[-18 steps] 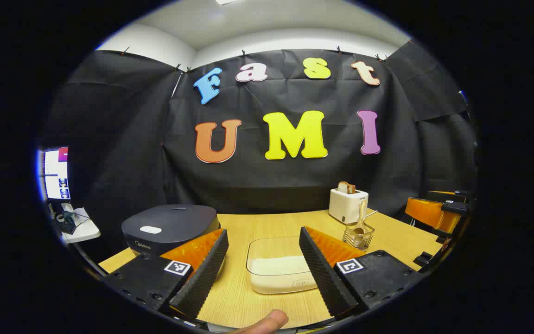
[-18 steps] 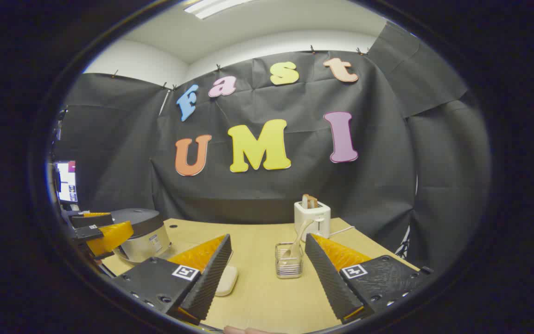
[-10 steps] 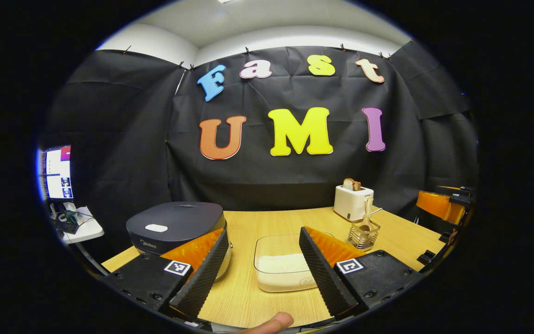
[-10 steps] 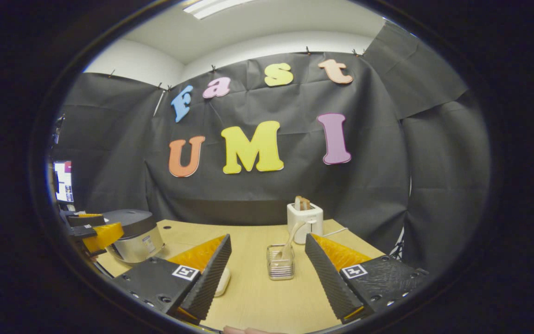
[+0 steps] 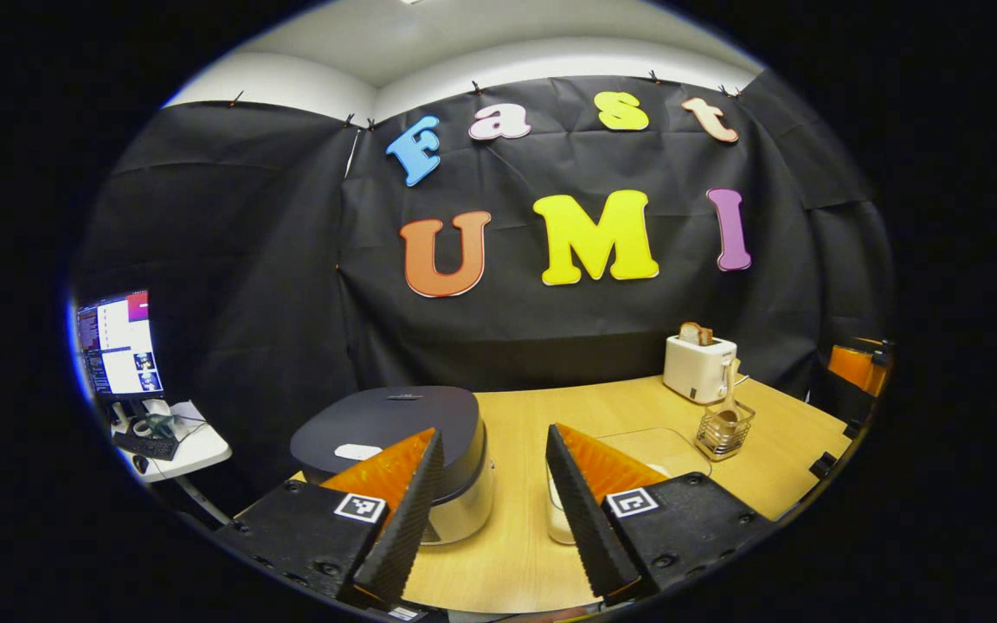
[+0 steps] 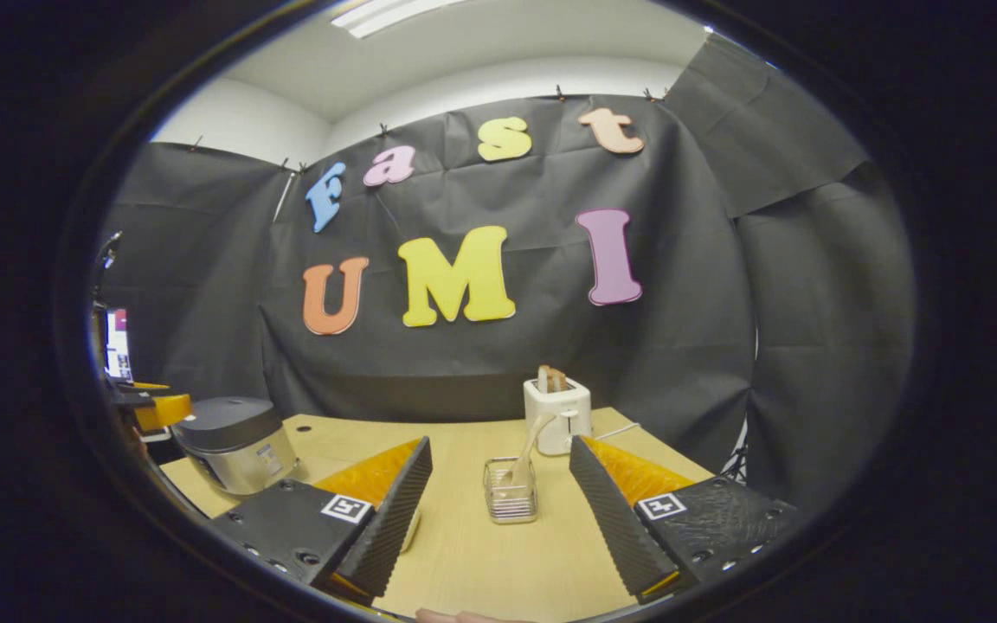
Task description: Close the left gripper, press the button to open the rice cooker; take a wooden spoon from the chopstick holder with the right hand, scoop a spoonful of rice and pour it into the rice cooker, then put the wooden spoon back into the chopstick holder.
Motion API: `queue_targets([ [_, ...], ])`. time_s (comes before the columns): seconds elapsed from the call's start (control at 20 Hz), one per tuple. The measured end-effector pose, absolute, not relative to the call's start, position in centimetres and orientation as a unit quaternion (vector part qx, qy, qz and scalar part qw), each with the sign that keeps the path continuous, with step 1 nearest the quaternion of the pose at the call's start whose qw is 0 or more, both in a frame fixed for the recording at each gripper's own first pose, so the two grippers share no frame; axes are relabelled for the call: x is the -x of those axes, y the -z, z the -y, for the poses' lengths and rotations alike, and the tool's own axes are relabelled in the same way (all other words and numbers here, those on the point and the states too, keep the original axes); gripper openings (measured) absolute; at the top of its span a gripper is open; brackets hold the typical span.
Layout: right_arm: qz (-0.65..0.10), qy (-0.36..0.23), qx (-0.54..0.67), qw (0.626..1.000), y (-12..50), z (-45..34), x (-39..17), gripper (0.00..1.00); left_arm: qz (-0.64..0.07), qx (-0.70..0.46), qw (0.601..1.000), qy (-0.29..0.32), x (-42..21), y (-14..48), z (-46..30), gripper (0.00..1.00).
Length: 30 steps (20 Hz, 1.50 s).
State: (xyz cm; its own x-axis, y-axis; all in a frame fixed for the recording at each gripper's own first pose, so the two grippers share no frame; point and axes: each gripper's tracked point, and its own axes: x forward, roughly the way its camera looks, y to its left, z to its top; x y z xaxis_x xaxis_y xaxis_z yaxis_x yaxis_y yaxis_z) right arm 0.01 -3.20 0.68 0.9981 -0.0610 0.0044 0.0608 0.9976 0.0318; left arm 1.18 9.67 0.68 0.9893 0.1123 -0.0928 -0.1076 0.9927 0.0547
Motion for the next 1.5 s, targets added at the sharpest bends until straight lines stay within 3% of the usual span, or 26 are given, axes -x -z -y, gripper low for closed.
queue_targets([
  [0.1, 0.0, 0.03, -0.018, 0.999, -0.6, 3.3, 0.0, 0.95, -0.067, -0.029, 0.995, -0.064, -1.8, -0.3, -12.1, 0.61],
  [0.15, -0.001, 0.028, -0.018, 0.999, -0.6, 3.2, 0.0, 0.96, -0.079, -0.031, 0.994, -0.067, -2.1, 0.1, -13.3, 0.39],
  [0.2, -0.001, 0.026, -0.018, 1.0, -0.5, 3.1, -0.1, 0.96, -0.093, -0.028, 0.993, -0.068, -2.4, 0.5, -14.2, 0.4],
  [0.25, 0.0, 0.025, -0.017, 1.0, -0.7, 3.0, -0.1, 0.95, -0.109, -0.024, 0.991, -0.072, -2.7, 1.2, -15.2, 0.19],
  [0.35, 0.001, 0.026, -0.015, 1.0, -0.7, 3.1, -0.1, 0.91, -0.132, -0.014, 0.988, -0.083, -3.3, 2.0, -17.1, 0.03],
  [0.4, 0.0, 0.027, -0.015, 1.0, -0.6, 3.2, -0.1, 0.96, -0.145, -0.007, 0.986, -0.088, -3.7, 2.7, -18.0, 0.03],
  [1.3, -0.003, 0.03, -0.012, 0.999, -0.6, 3.0, 0.1, 0.95, -0.249, 0.006, 0.966, -0.065, -4.5, 6.3, -20.1, 0.03],
  [1.4, -0.003, 0.033, -0.012, 0.999, -0.6, 3.2, 0.1, 0.92, -0.261, 0.005, 0.963, -0.066, -4.4, 6.3, -20.2, 0.03],
  [1.5, -0.005, 0.037, -0.015, 0.999, -0.5, 3.6, 0.1, 0.96, -0.281, 0.013, 0.957, -0.064, -4.4, 6.5, -20.4, 0.03],
])
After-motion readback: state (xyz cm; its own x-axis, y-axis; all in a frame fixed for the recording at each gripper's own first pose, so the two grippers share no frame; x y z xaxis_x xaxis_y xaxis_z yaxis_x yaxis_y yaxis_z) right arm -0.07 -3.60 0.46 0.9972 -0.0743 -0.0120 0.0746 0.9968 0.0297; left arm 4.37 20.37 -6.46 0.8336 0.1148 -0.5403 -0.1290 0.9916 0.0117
